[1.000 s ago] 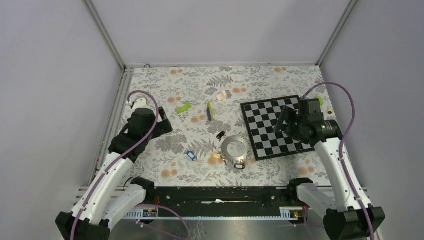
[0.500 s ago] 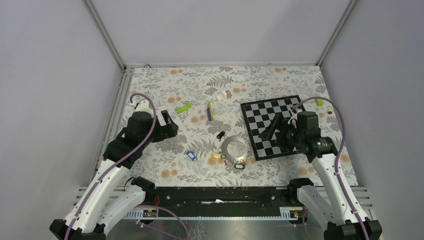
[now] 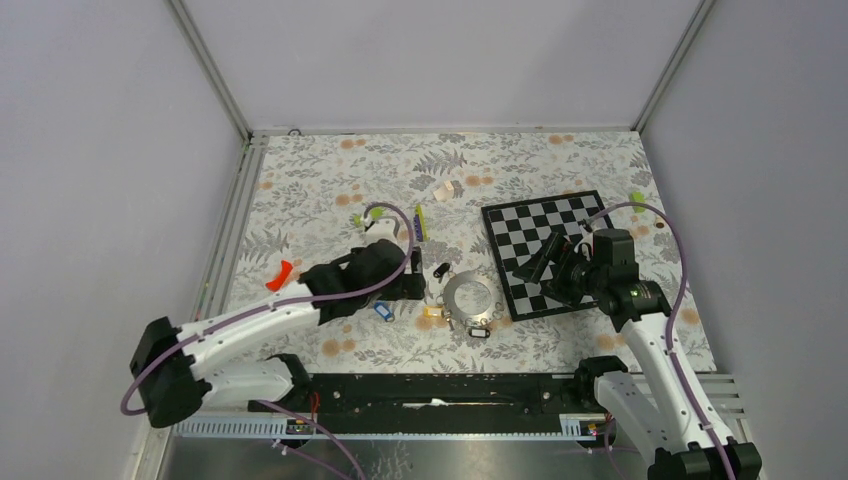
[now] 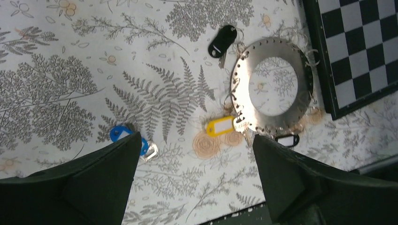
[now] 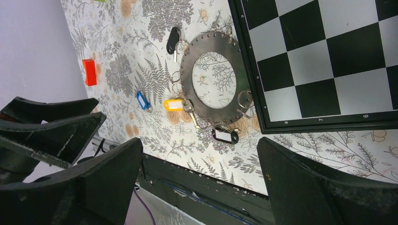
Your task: Remove the keys from the keyring
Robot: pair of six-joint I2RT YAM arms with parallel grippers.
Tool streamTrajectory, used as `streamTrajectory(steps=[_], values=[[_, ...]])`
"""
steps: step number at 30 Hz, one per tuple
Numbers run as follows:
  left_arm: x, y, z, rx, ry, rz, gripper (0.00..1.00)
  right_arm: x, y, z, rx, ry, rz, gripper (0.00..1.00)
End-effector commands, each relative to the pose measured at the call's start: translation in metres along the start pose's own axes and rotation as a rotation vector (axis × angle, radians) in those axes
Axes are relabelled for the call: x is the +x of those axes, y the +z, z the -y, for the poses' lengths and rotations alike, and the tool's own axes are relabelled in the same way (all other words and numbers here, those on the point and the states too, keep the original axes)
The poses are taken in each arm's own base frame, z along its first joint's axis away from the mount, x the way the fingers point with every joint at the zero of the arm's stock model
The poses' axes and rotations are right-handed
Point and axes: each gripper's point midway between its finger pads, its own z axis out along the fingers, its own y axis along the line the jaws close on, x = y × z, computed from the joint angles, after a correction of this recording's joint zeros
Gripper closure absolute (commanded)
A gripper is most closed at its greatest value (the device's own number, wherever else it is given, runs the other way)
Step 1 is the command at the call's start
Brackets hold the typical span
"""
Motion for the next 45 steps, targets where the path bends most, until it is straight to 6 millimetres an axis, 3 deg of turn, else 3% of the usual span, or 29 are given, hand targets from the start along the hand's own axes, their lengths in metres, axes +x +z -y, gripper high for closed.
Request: streamTrajectory(steps=[1,5,9,18,30,37,45], values=[[-0.055,0.013,0.037,0.061,-0.071,0.183,0.01,-0.004,-0.001,-0.002,-0.009,0.015,0.025,0.00],[-0.061,0.046,0.046,0.027,-0.043,0.139,0.01,-0.005,-0.005,-0.004,-0.009,0.012,0.039,0.00],[-0.057,0.084,0.042,-0.042,0.002,0.051,0.01,-0.008,-0.009,-0.001,0.012,0.010,0.064,0.01],[-0.039,0.133,0.032,-0.134,0.086,-0.034,0.06,-0.005,-0.008,0.005,0.030,0.010,0.063,0.00],[-0.030,0.162,0.044,-0.115,0.119,-0.090,0.19,0.001,-0.004,0.013,0.045,0.015,0.051,0.00],[-0.030,0.173,0.053,-0.102,0.120,-0.101,0.33,0.005,-0.002,0.017,0.054,0.016,0.039,0.00],[-0.025,0.176,0.044,-0.131,0.150,-0.116,0.41,0.006,0.000,0.022,0.067,0.015,0.040,0.01]])
